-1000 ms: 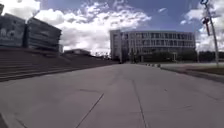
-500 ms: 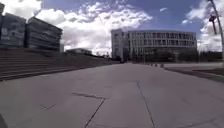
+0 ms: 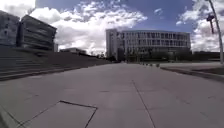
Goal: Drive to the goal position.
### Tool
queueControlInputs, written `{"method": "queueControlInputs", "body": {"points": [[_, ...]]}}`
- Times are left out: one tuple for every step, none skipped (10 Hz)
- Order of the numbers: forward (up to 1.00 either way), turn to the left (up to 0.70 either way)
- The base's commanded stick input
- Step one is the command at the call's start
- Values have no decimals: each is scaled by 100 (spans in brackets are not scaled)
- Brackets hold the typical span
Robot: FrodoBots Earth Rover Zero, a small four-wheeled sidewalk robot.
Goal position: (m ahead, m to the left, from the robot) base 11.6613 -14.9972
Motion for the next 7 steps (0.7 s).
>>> {"method": "queueControlInputs", "body": {"points": [[70, 0], [70, 0], [70, 0], [70, 0], [70, 0], [70, 0], [70, 0]]}}
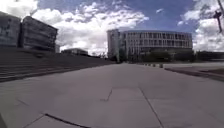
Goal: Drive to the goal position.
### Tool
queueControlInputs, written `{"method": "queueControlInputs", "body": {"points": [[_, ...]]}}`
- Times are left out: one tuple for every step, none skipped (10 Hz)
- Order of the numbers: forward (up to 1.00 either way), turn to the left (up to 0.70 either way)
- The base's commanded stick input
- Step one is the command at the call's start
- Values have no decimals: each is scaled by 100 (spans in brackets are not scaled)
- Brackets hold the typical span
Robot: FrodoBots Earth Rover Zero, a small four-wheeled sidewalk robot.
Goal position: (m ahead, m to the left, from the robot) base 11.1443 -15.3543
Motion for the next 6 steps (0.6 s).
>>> {"method": "queueControlInputs", "body": {"points": [[70, 0], [70, 0], [70, 0], [70, 0], [70, 0], [70, 0]]}}
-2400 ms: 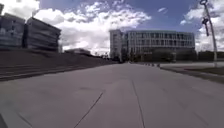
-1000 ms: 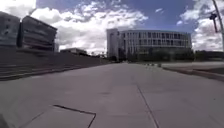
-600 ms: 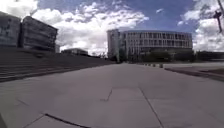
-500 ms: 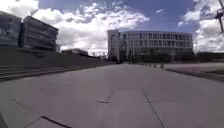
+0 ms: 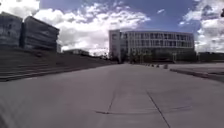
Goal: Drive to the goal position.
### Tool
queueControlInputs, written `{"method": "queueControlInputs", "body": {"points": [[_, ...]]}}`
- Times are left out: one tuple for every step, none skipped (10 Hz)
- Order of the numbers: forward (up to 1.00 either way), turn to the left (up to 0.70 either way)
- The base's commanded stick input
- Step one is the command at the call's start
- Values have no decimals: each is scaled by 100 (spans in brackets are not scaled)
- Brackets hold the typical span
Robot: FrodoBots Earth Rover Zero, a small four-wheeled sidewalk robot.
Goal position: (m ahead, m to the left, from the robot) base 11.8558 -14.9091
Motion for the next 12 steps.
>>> {"method": "queueControlInputs", "body": {"points": [[70, -12], [70, -35], [70, -35], [70, -35], [70, -35], [70, -35], [70, -29], [70, -17], [70, -2], [70, 0], [70, 0], [70, 0]]}}
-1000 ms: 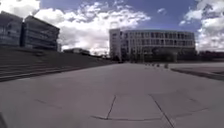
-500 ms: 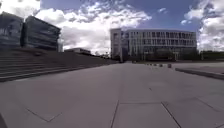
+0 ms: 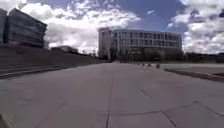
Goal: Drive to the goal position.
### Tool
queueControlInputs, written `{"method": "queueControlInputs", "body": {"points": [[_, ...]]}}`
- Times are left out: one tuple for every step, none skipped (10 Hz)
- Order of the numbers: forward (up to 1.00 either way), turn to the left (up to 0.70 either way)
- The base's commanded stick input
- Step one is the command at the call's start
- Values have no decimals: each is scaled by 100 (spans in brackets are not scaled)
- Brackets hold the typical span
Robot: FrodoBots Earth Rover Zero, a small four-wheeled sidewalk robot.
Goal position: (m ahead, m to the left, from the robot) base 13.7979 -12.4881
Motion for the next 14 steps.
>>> {"method": "queueControlInputs", "body": {"points": [[70, 0], [70, 0], [70, 0], [70, 0], [70, 0], [70, 0], [70, 0], [70, 0], [70, 0], [70, 0], [70, 0], [70, 0], [70, 0], [70, 0]]}}
